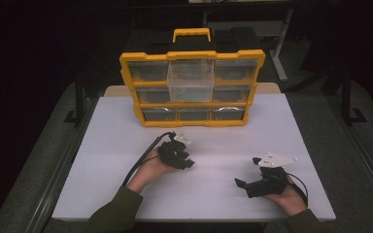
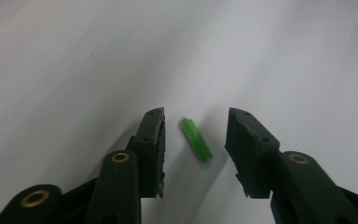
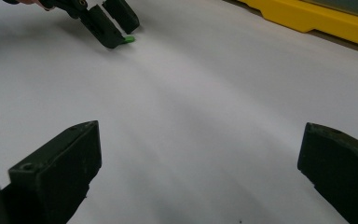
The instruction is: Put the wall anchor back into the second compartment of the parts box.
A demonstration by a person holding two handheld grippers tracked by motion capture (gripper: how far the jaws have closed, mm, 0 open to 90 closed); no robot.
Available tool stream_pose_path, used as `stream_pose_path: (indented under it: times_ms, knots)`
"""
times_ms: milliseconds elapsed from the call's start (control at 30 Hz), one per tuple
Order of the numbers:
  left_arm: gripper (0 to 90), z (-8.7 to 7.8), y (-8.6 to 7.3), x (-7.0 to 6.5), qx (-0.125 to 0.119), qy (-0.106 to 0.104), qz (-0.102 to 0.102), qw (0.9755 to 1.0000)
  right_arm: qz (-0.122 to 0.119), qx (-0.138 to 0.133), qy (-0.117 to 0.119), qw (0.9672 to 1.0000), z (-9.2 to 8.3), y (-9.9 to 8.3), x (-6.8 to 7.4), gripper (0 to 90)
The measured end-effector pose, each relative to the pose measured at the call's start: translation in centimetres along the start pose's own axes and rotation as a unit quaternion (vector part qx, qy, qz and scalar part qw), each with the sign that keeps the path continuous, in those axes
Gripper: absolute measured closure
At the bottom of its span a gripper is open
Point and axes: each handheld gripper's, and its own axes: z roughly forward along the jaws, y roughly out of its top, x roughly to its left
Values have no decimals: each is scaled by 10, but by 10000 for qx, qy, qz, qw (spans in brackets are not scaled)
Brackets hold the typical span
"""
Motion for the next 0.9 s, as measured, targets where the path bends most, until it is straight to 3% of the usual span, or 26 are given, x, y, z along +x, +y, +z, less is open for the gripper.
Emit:
stream_pose_path:
  times_ms: [133,500,900]
  knots:
    - [654,0,0,0,60,70,107,9999,-3,4,4,10000,0,0,0,0]
    - [762,0,0,1,84,230,141,9996,-11,-4,5,10000,0,0,0,0]
    - [842,0,-2,4,26,200,69,9998,7,-10,7,10000,0,0,0,0]
